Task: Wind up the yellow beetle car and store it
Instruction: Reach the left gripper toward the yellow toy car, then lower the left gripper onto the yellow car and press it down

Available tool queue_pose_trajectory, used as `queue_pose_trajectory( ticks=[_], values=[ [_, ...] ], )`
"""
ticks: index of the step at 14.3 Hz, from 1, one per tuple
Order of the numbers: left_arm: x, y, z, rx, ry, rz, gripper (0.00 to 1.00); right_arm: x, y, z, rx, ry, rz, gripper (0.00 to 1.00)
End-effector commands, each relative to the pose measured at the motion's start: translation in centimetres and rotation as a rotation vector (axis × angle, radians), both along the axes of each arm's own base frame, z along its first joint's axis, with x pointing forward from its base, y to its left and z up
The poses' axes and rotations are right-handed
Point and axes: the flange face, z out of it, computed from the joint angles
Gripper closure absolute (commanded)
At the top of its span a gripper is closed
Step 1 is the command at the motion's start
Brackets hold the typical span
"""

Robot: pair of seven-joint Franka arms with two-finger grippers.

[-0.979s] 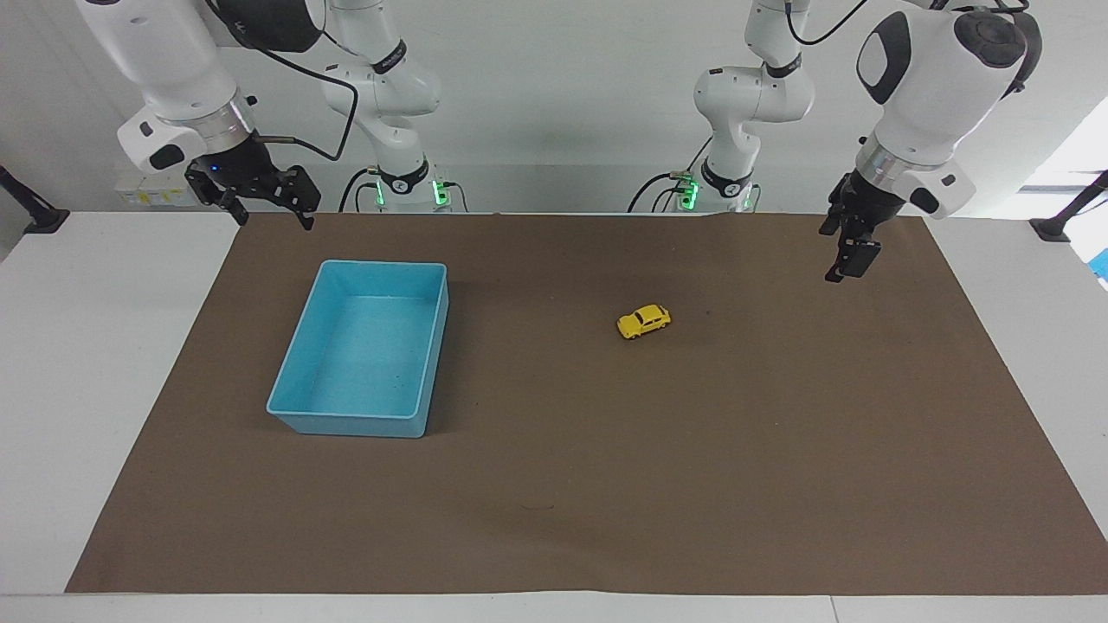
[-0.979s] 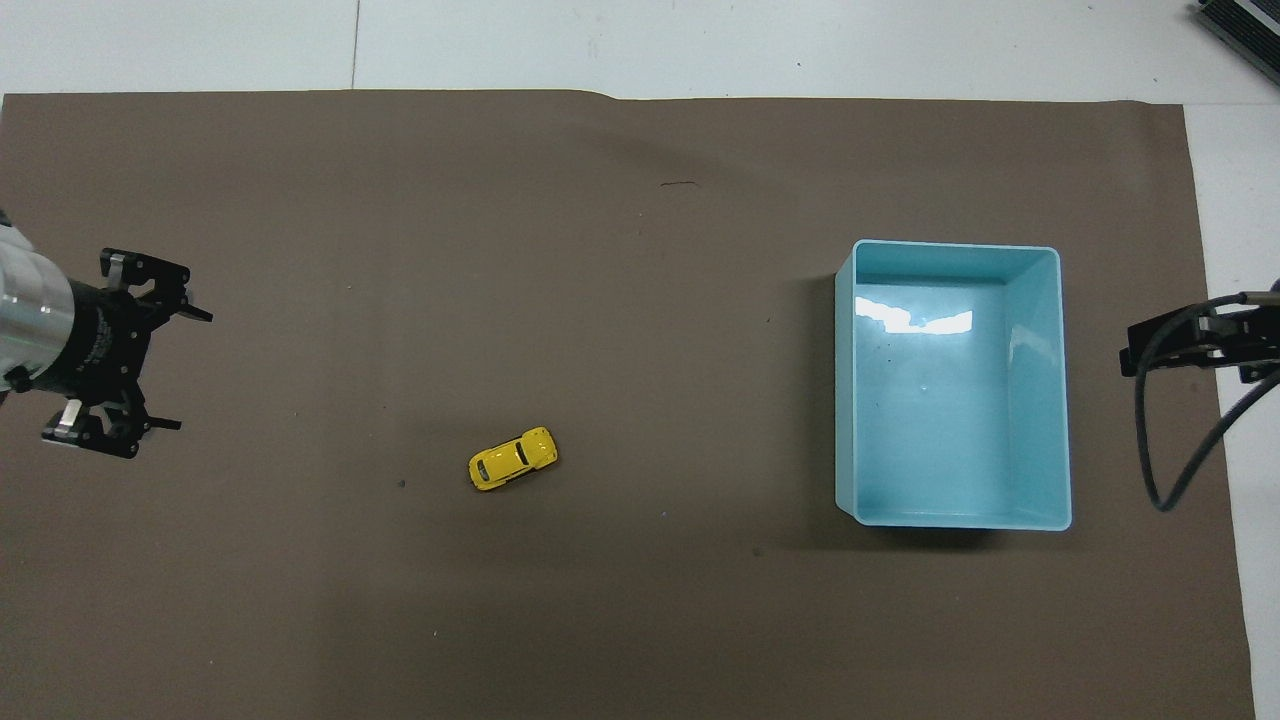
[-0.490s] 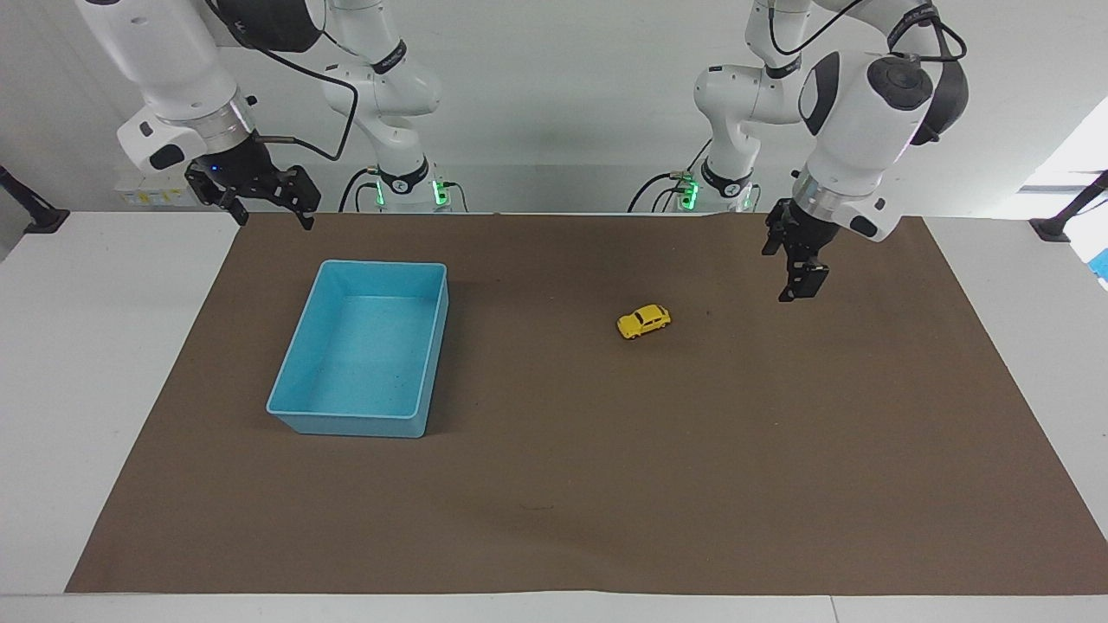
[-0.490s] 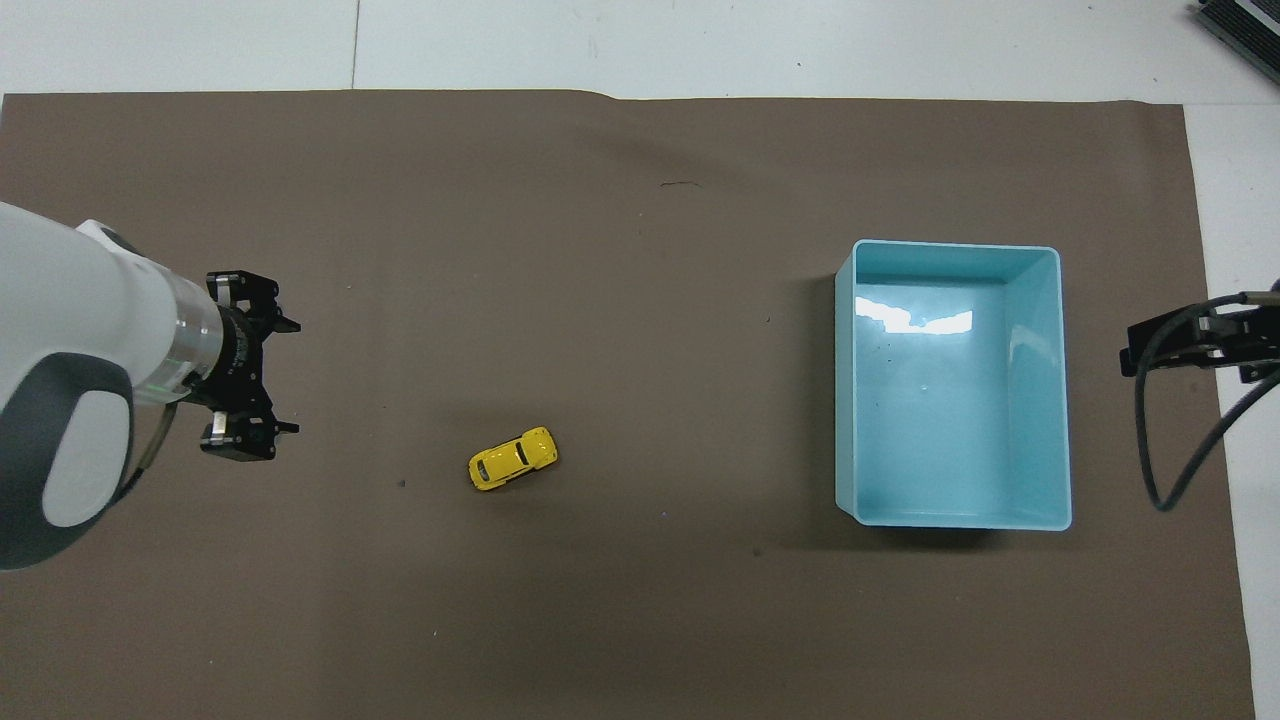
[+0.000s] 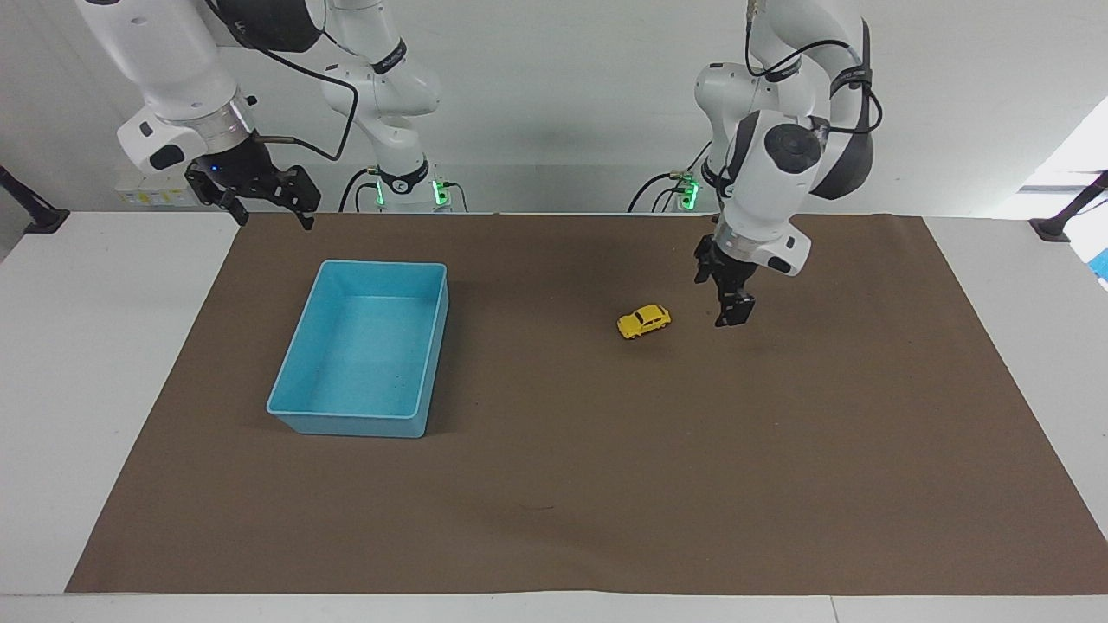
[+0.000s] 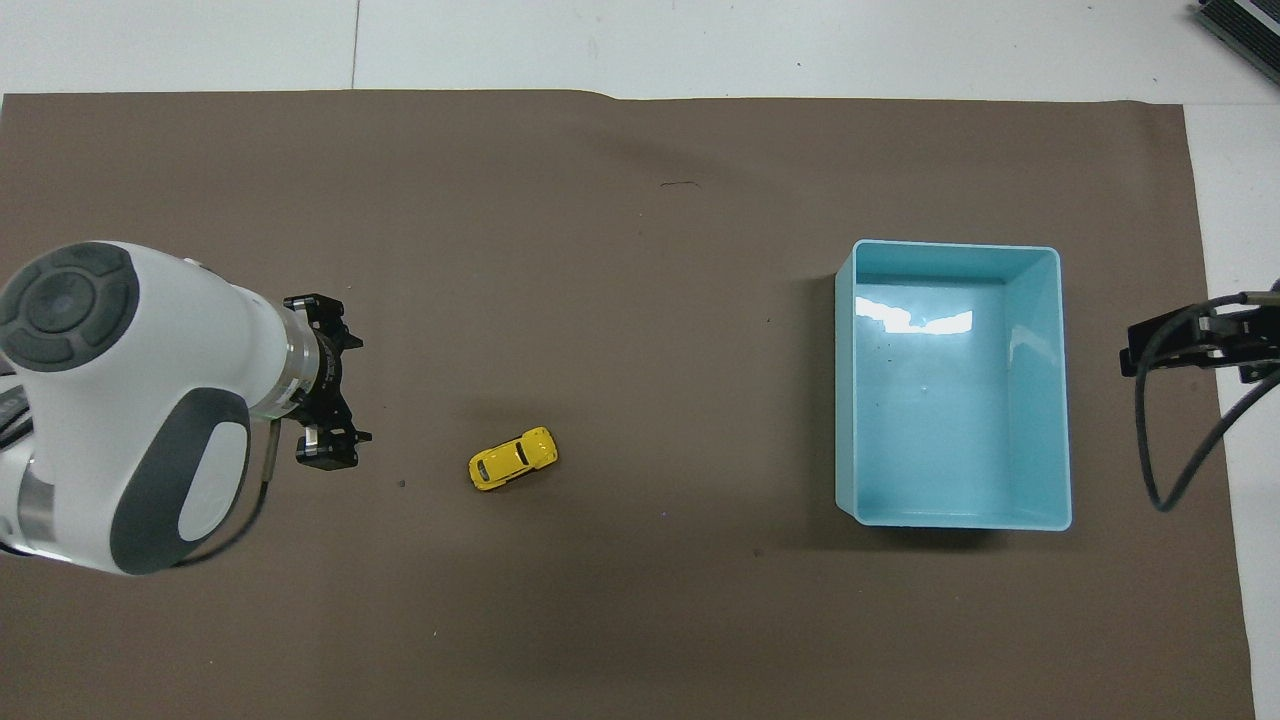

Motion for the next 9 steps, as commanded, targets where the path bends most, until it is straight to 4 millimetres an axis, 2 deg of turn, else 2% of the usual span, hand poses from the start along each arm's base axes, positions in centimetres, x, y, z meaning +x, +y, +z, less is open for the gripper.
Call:
queue_pose_trajectory(
  ticks=[1, 3, 6, 9],
  values=[
    [-2.1, -2.0, -2.9, -0.016, -0.023, 0.04, 0.0, -0.1, 0.0, 0.1, 0.004, 0.004, 0.0, 0.0],
    [-3.2, -3.5, -4.5, -0.015, -0.025, 0.023, 0.0, -0.1, 0.0, 0.1, 0.004, 0.004, 0.0, 0.0],
    [-4.7, -4.8, -6.6, -0.045, -0.062, 0.185, 0.0, -0.1, 0.0, 0.1, 0.004, 0.004, 0.0, 0.0],
    [-4.9, -4.8, -8.7, -0.043, -0.063, 0.221, 0.0, -0.1, 0.0, 0.1, 0.004, 0.004, 0.0, 0.0]
  ],
)
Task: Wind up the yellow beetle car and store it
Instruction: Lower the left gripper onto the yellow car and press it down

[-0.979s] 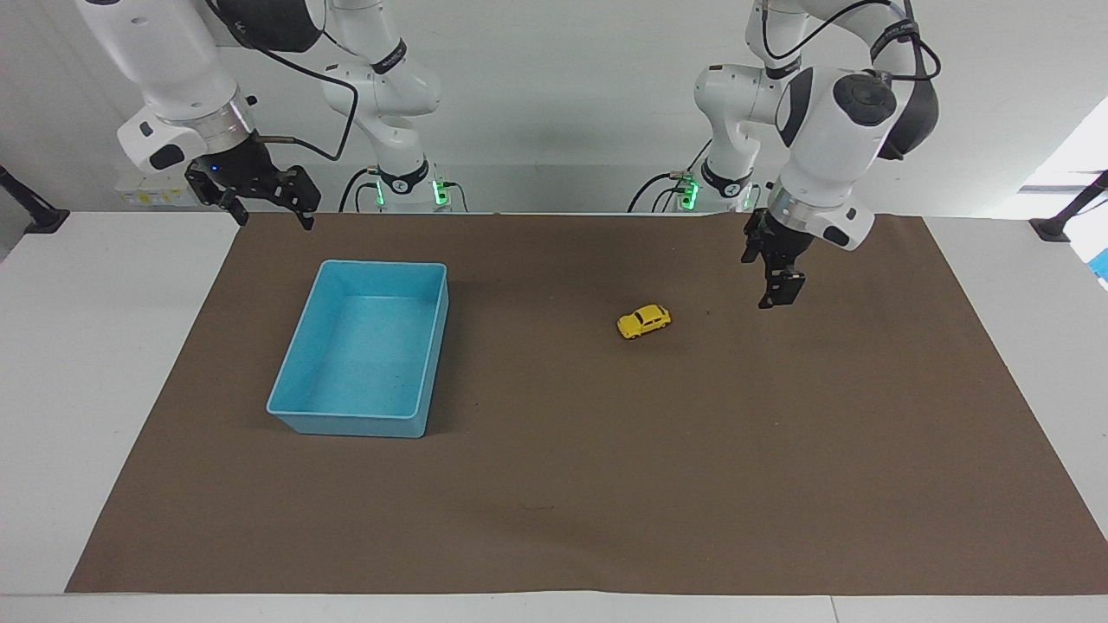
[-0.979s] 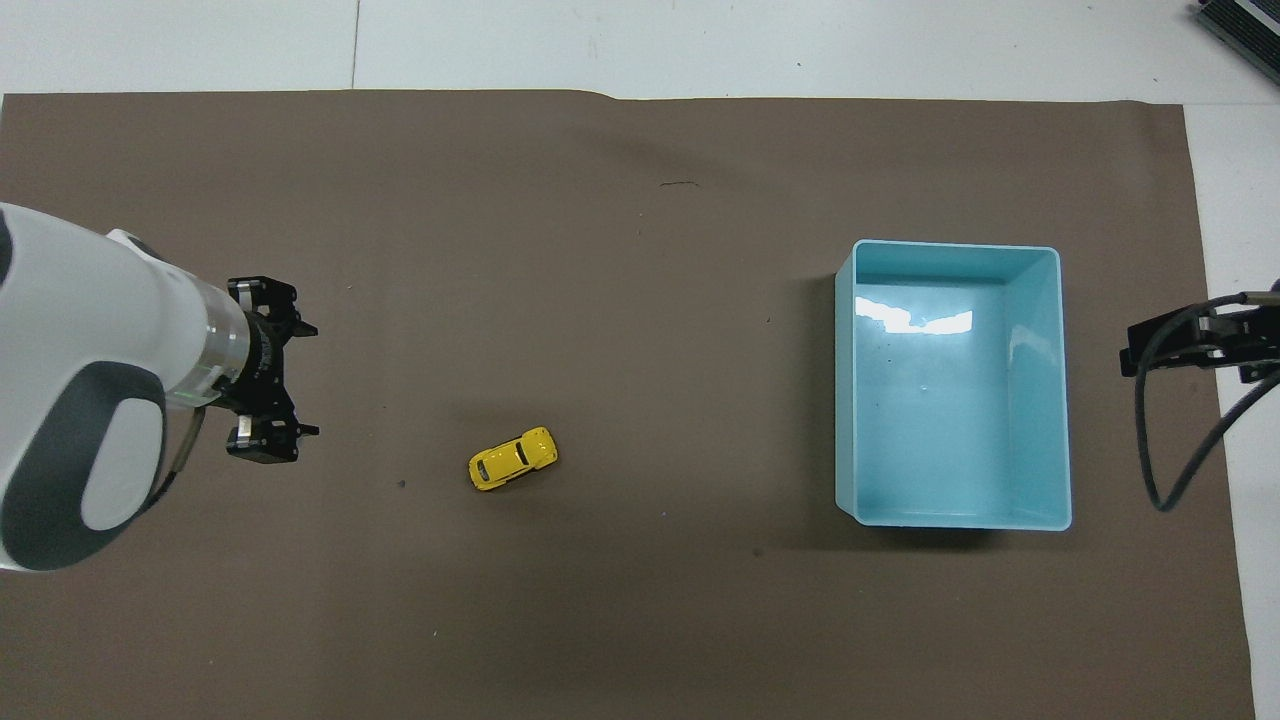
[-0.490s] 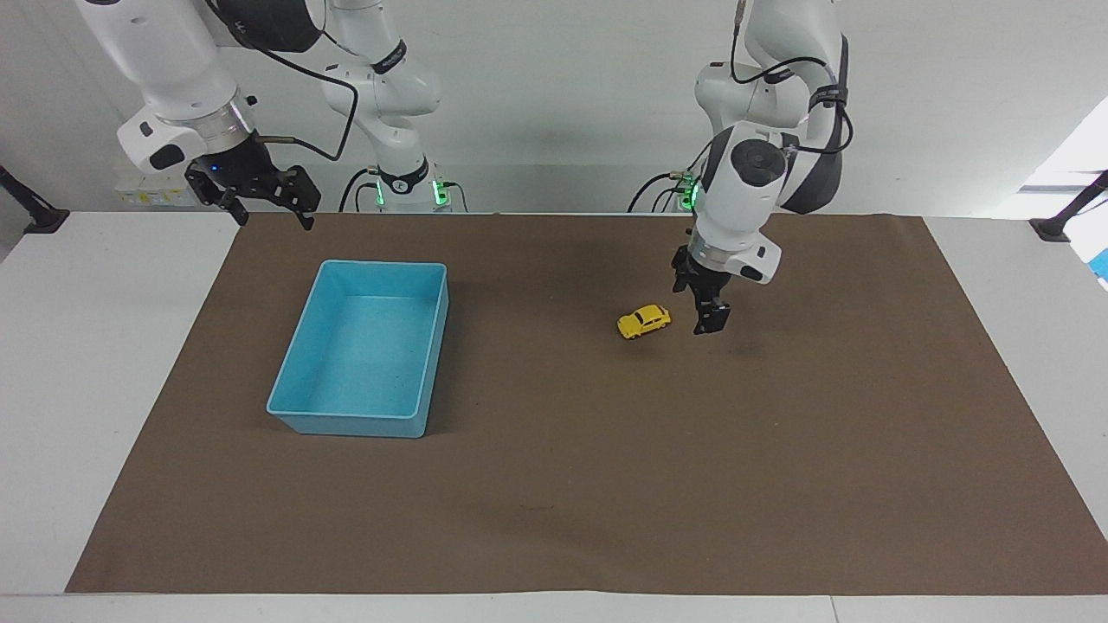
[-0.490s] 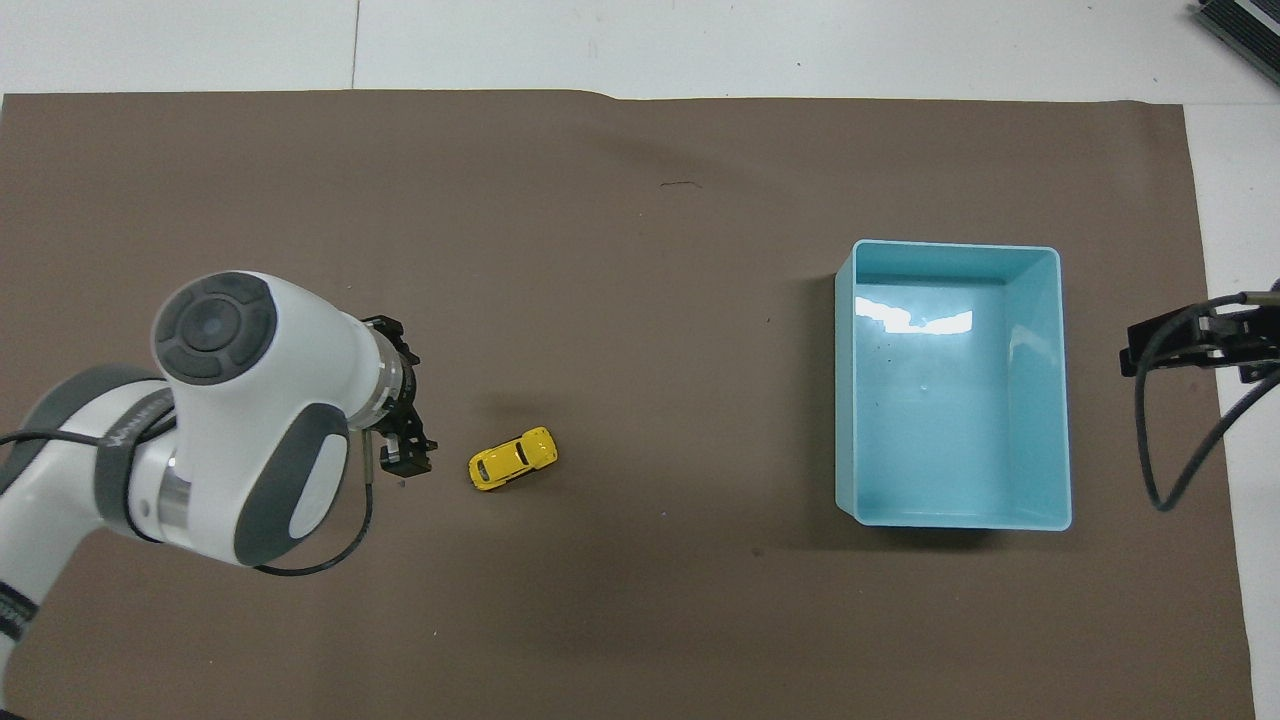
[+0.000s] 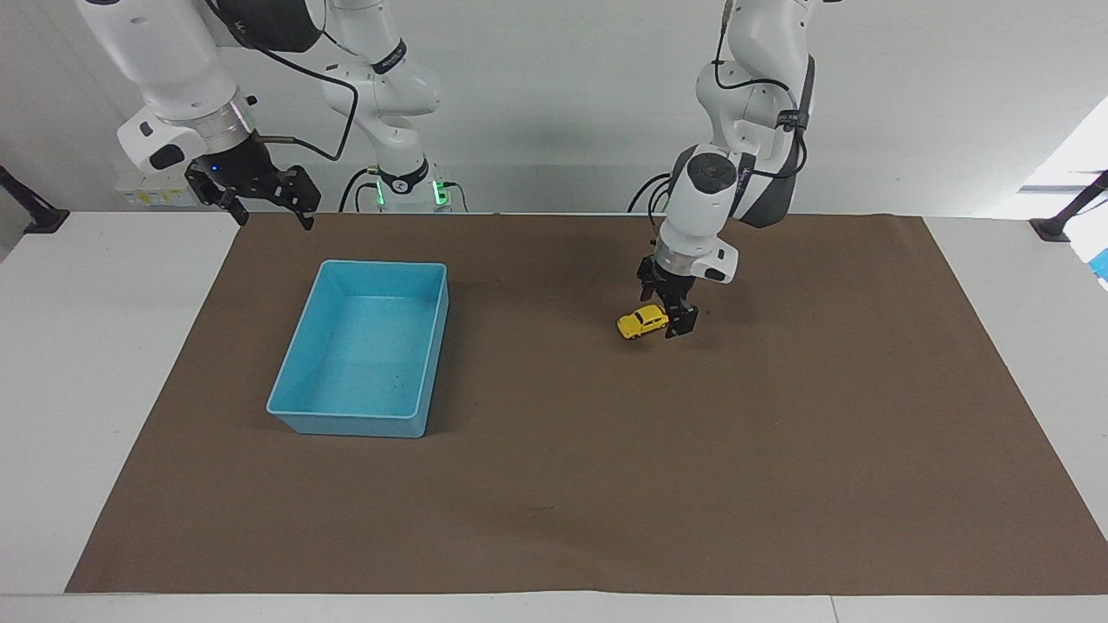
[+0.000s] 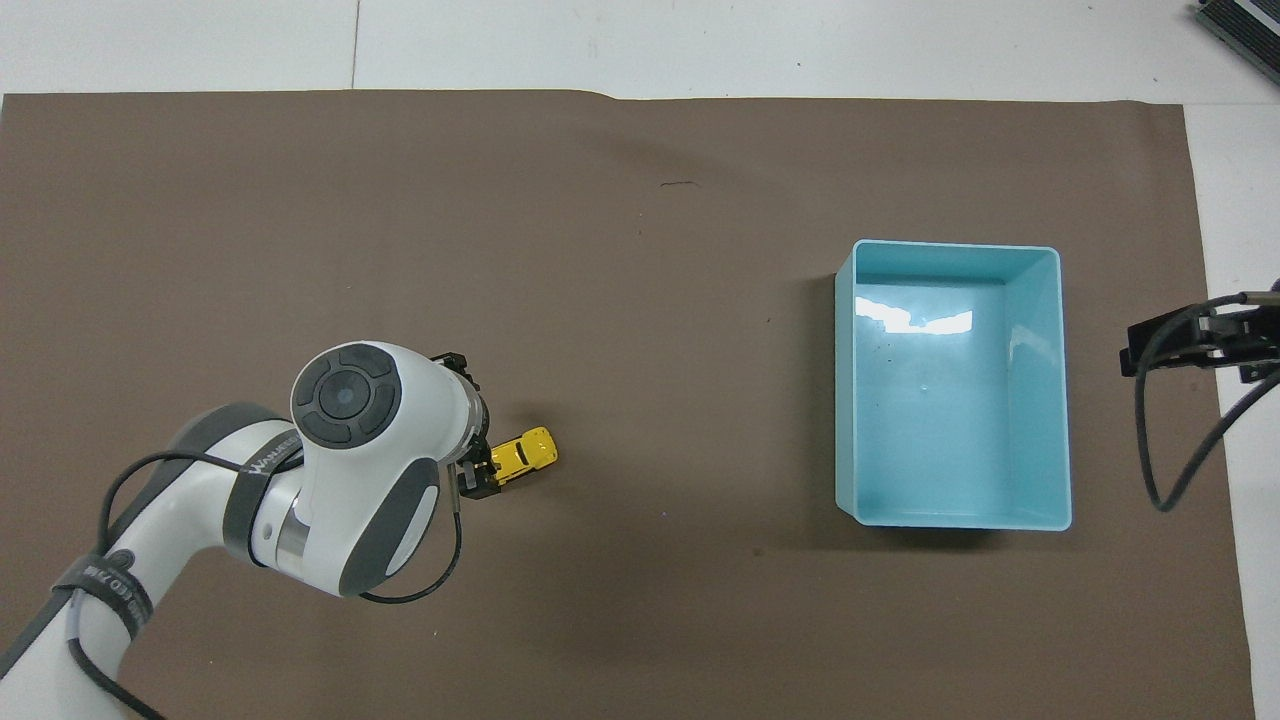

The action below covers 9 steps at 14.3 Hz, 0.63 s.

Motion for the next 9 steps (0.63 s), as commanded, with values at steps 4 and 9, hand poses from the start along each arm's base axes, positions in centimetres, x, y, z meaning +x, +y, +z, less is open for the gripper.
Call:
queue_pose_trajectory(
  ticks=[4, 9],
  values=[
    [-1.4, -0.8, -2.5, -0.009, -0.003, 0.018, 0.0, -0.1, 0.0, 0.1, 0.004, 0.004, 0.0, 0.0],
    [-2.3, -1.6, -3.8, 0.004, 0.012, -0.008, 0.0, -0.1, 0.0, 0.1, 0.004, 0.004, 0.0, 0.0]
  ],
)
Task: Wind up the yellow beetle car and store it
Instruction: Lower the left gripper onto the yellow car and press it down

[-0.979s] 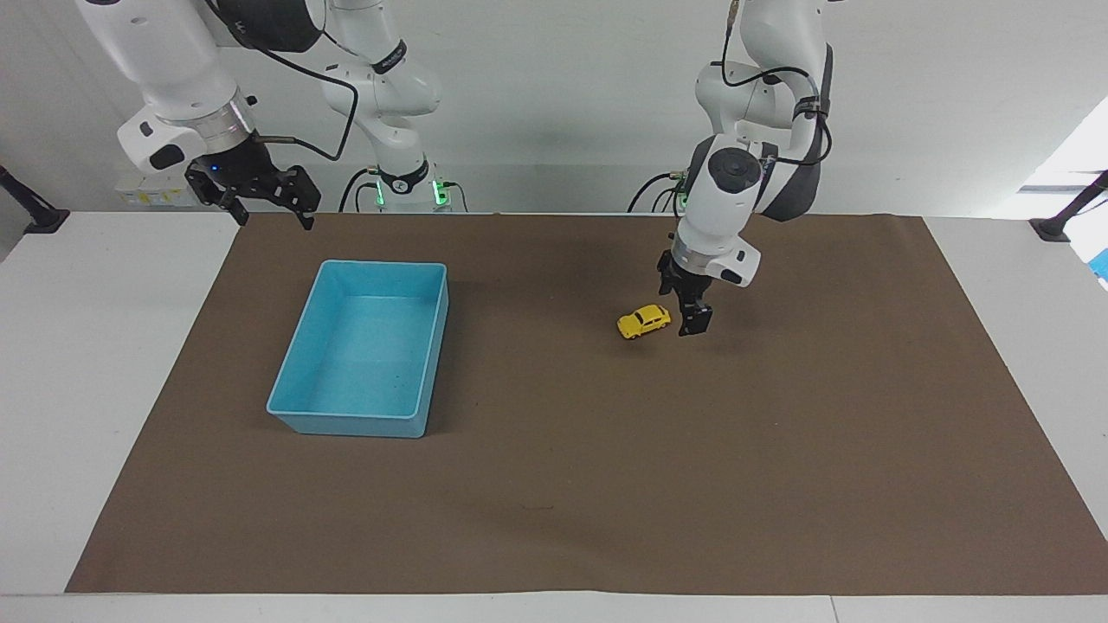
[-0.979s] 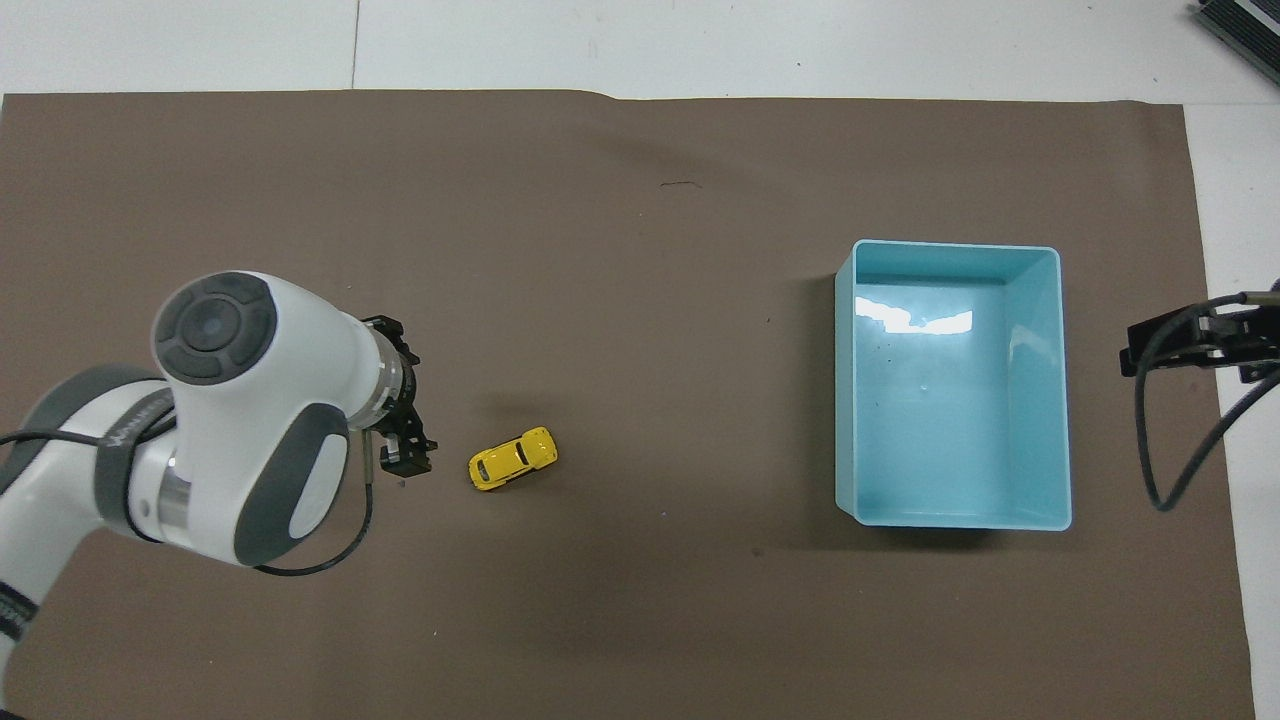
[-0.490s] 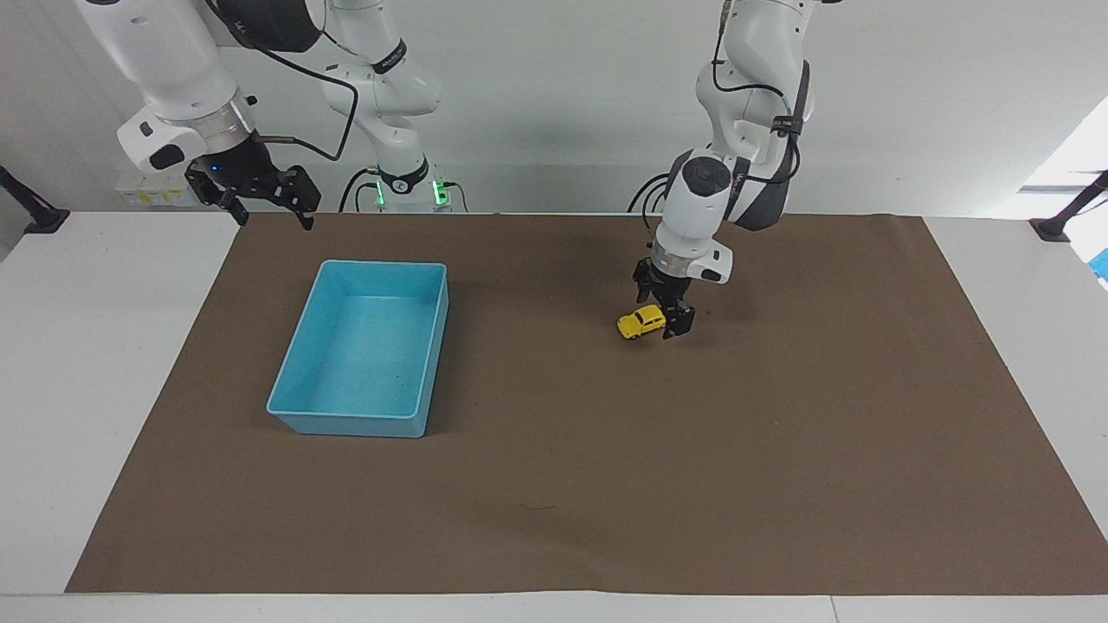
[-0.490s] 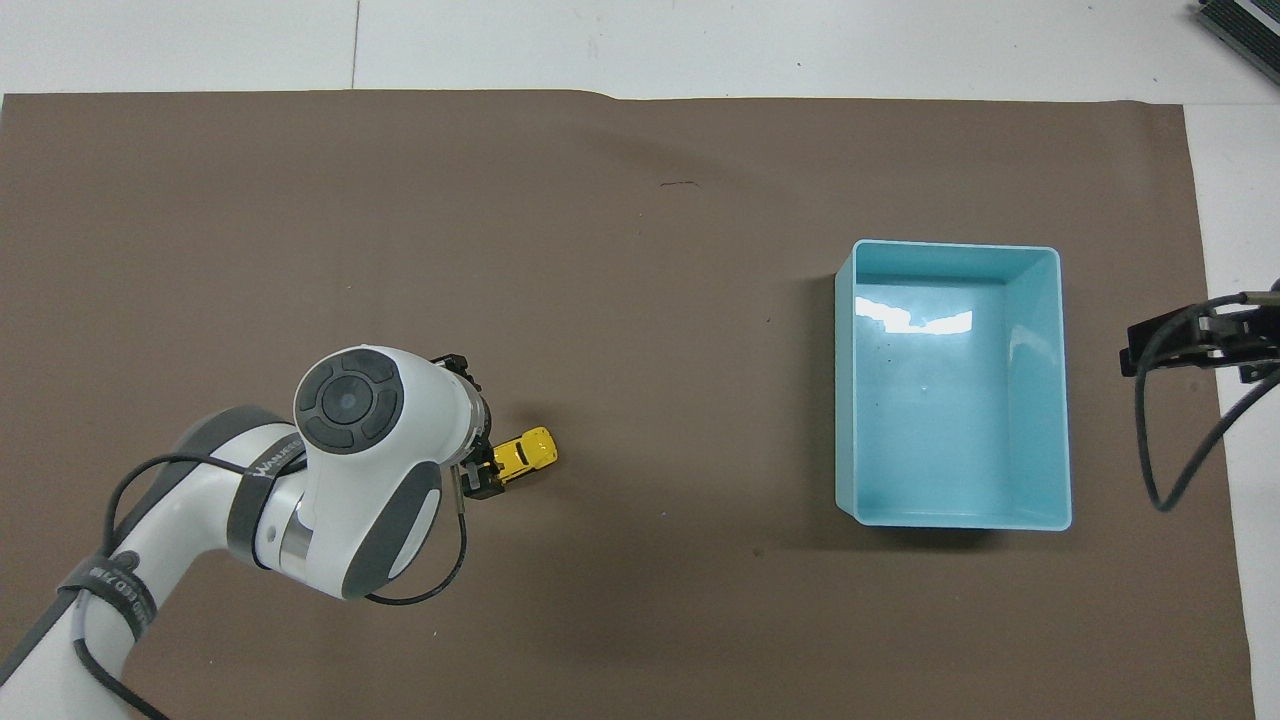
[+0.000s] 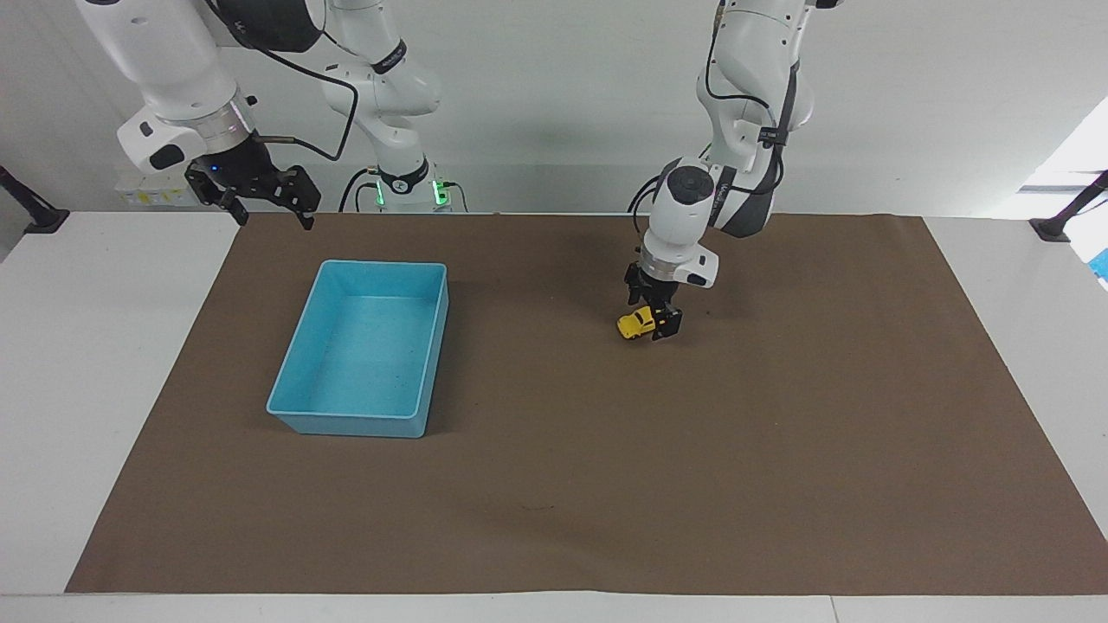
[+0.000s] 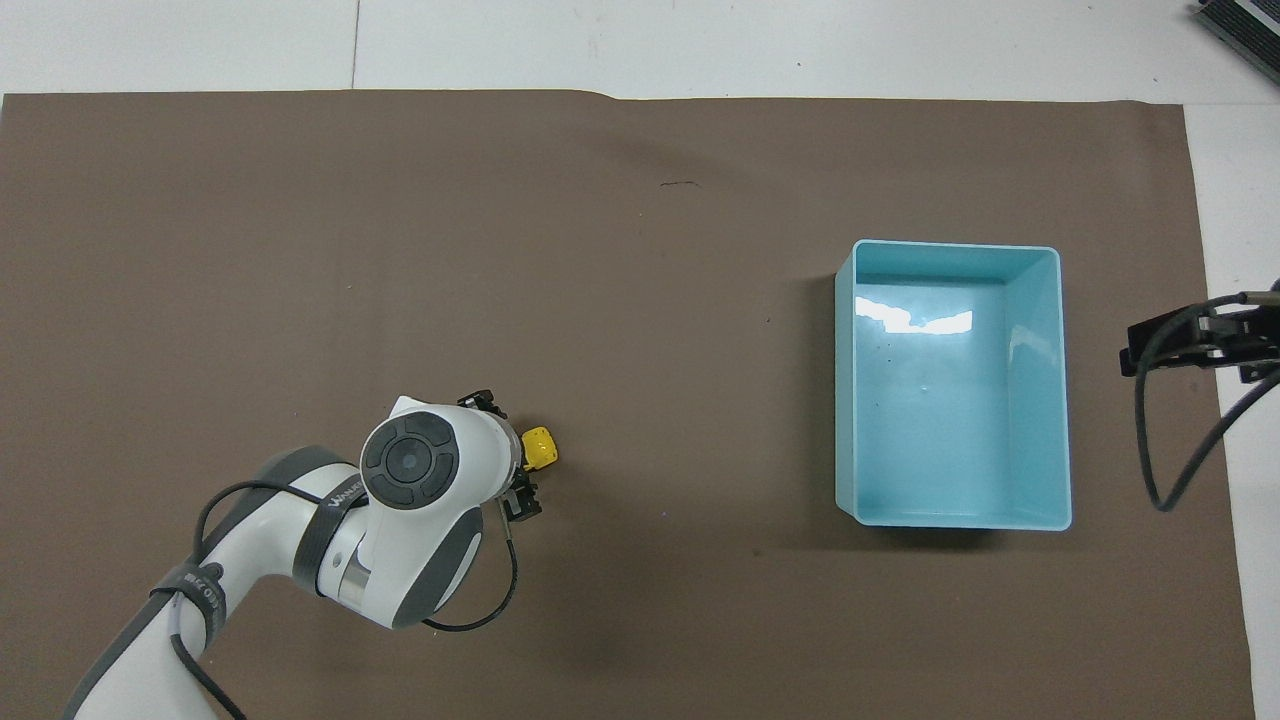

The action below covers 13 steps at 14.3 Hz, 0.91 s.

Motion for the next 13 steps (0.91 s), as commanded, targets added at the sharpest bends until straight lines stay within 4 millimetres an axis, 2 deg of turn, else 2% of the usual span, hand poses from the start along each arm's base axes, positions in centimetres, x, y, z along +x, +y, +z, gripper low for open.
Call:
queue_pose_trajectory(
  ticks=[1, 3, 4, 5, 7, 9, 11, 13],
  values=[
    [-0.2, 0.1, -0.2, -0.01, -0.004, 0.016, 0.0, -0.1, 0.0, 0.1, 0.004, 0.004, 0.0, 0.0],
    [-0.1, 0.4, -0.2, -0.006, 0.001, 0.014, 0.0, -0.1, 0.0, 0.1, 0.004, 0.004, 0.0, 0.0],
    [-0.2, 0.4, -0.3, -0.002, 0.009, 0.012, 0.06, -0.1, 0.0, 0.1, 0.004, 0.004, 0.0, 0.0],
    [-0.2, 0.5, -0.3, 0.001, 0.013, 0.009, 0.16, -0.1, 0.0, 0.2, 0.004, 0.002, 0.0, 0.0],
    [-0.3, 0.4, -0.3, 0.003, 0.013, -0.033, 0.55, -0.1, 0.0, 0.1, 0.004, 0.004, 0.0, 0.0],
    [-0.5, 0.6, -0.4, 0.007, 0.014, -0.086, 0.74, -0.1, 0.0, 0.1, 0.004, 0.004, 0.0, 0.0],
    [-0.8, 0.9, -0.5, 0.014, 0.027, -0.093, 0.75, -0.1, 0.0, 0.1, 0.004, 0.004, 0.0, 0.0],
    [-0.5, 2.3, -0.9, 0.02, 0.037, -0.096, 0.75, -0.1, 0.0, 0.2, 0.004, 0.002, 0.0, 0.0]
  ],
)
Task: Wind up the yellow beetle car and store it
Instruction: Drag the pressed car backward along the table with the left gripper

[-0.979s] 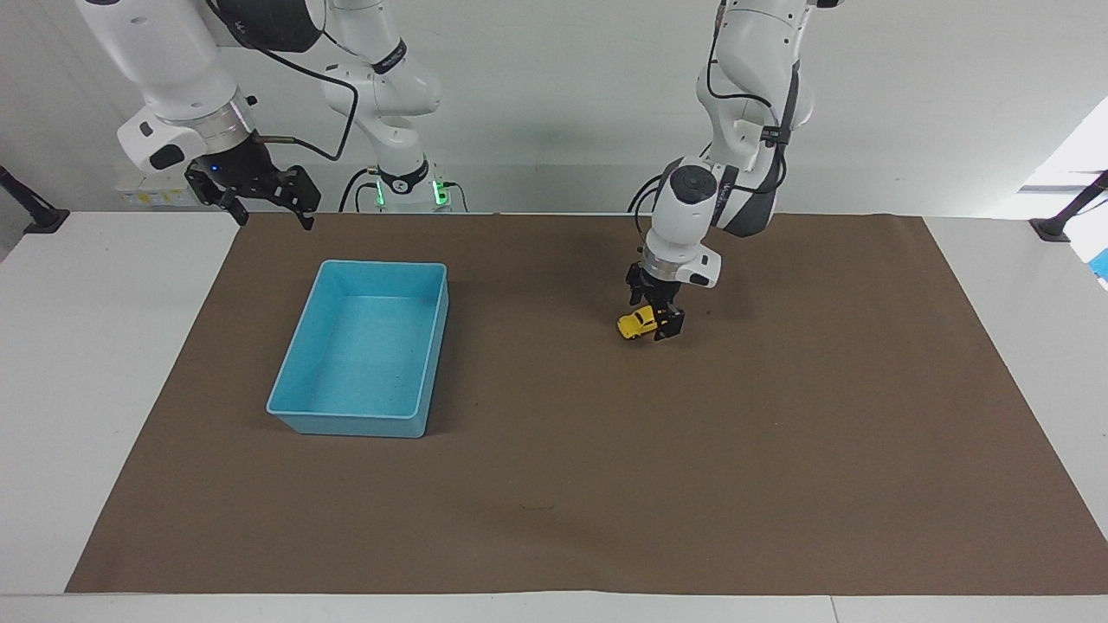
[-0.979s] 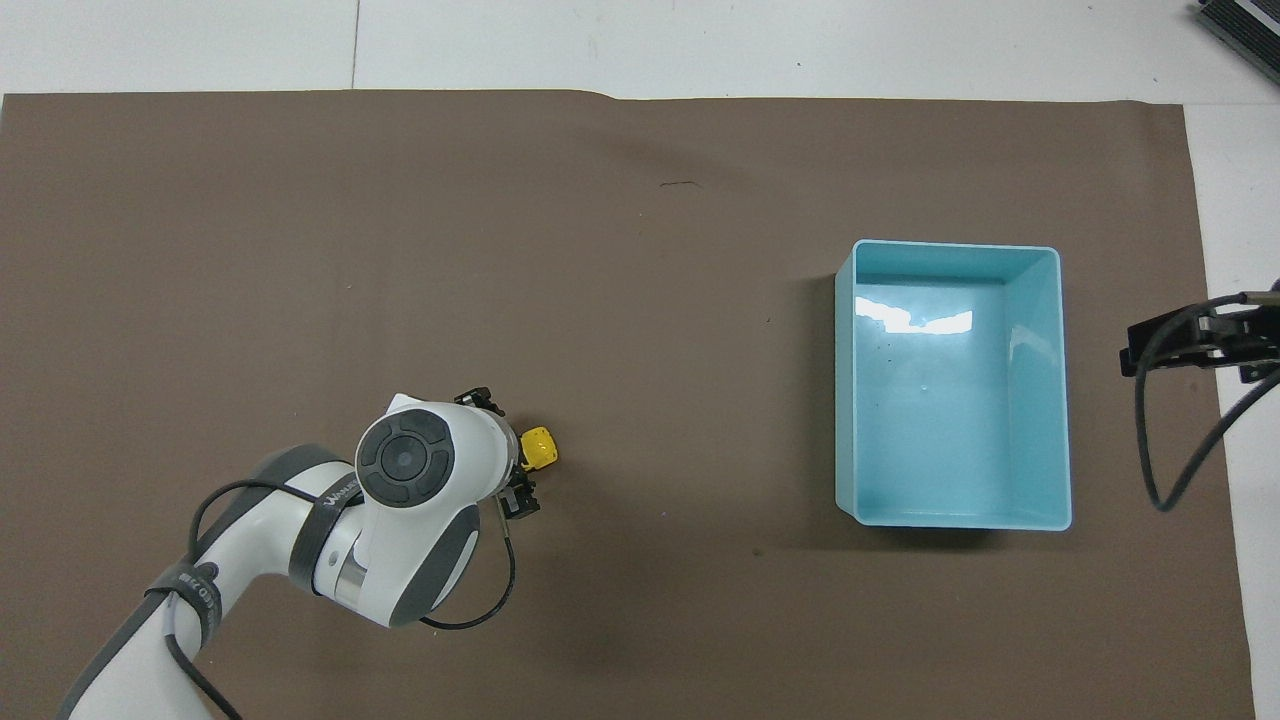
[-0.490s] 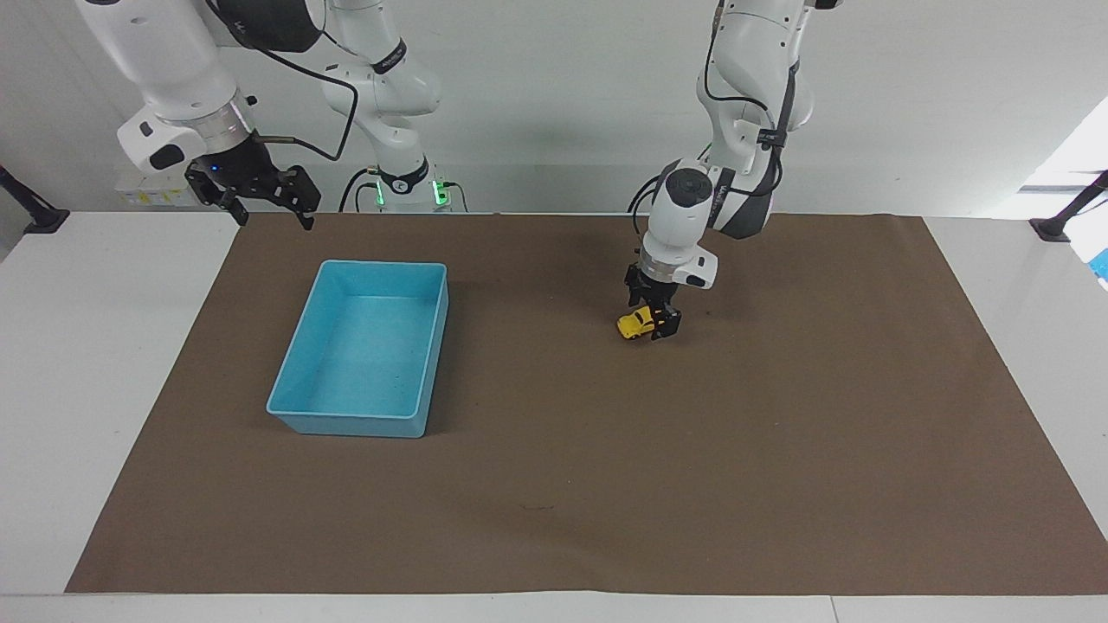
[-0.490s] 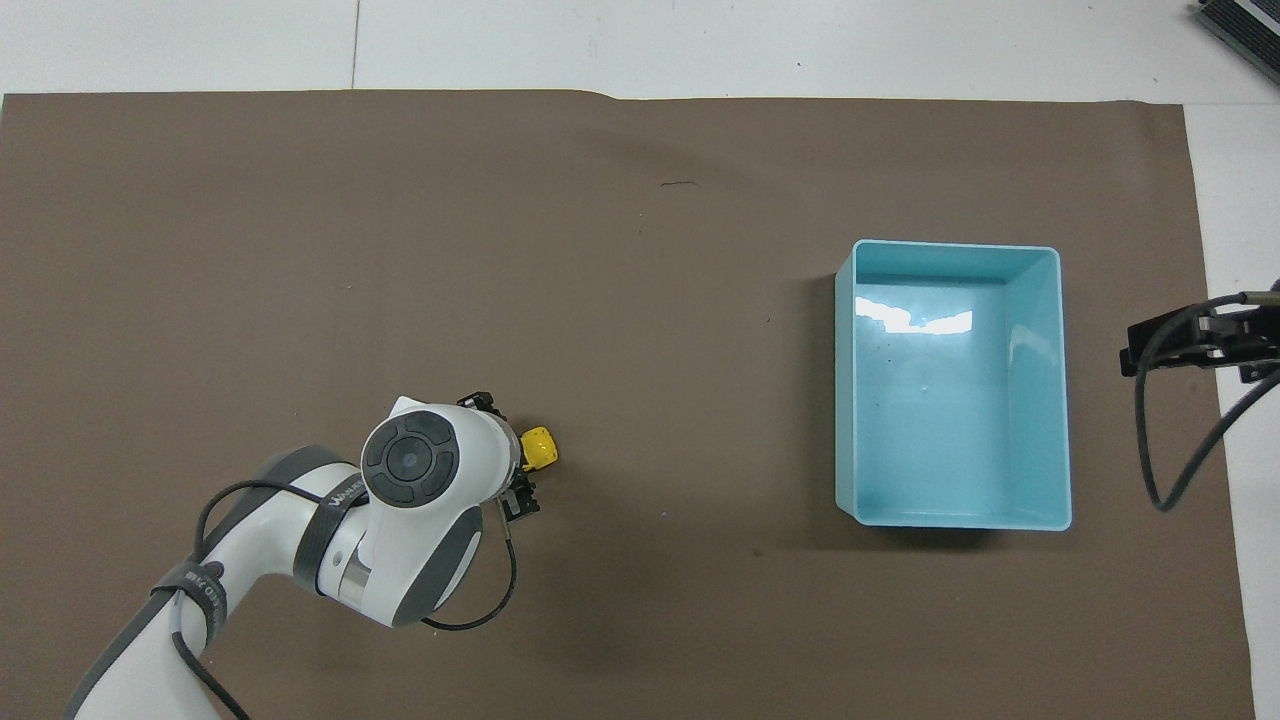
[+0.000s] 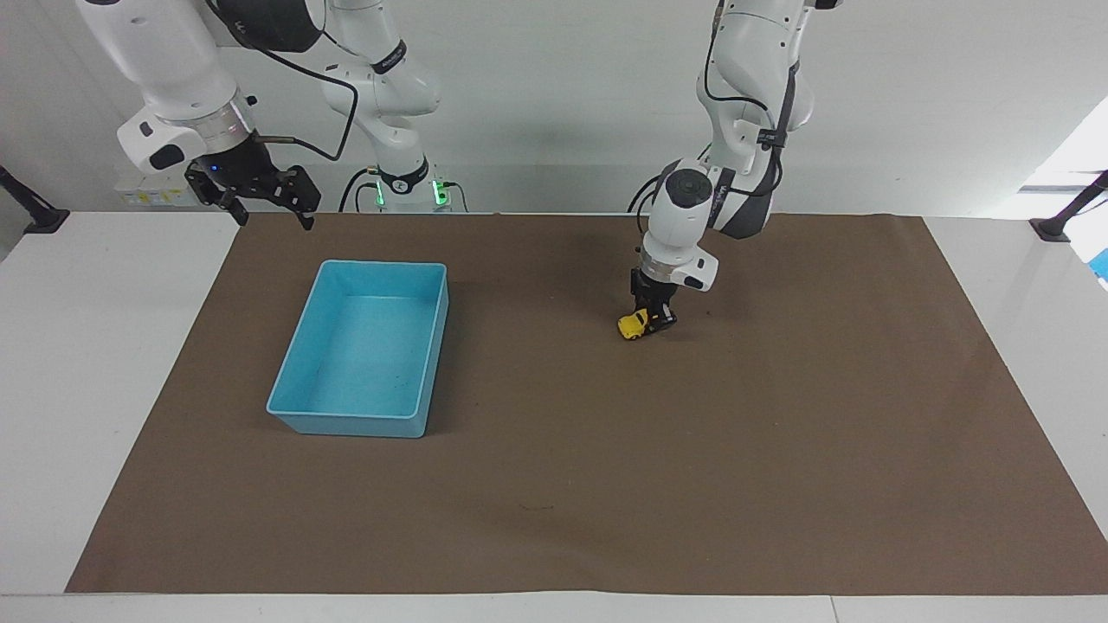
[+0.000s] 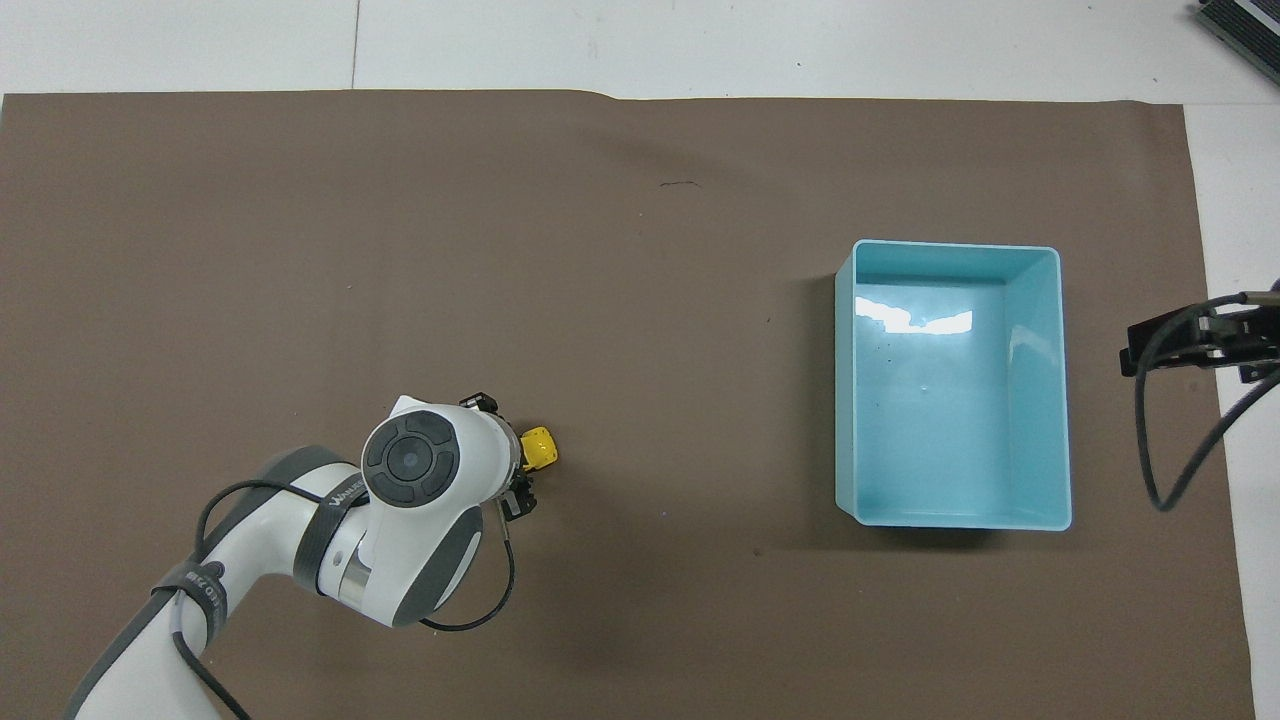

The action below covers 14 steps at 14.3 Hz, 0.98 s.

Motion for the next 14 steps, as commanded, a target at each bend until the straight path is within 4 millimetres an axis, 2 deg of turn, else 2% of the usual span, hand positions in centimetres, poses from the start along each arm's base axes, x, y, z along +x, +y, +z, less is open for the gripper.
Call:
queue_pose_trajectory(
  ticks=[1, 6, 14],
  values=[
    [-0.4, 2.5, -0.9, 0.012, 0.034, -0.002, 0.75, -0.1, 0.0, 0.1, 0.004, 0.004, 0.0, 0.0],
    [0.7, 5.8, -1.4, 0.02, 0.05, 0.025, 0.75, -0.1, 0.0, 0.1, 0.004, 0.004, 0.0, 0.0],
    [2.8, 12.6, -2.1, 0.032, 0.093, 0.03, 0.75, -0.1, 0.0, 0.1, 0.004, 0.004, 0.0, 0.0]
  ],
)
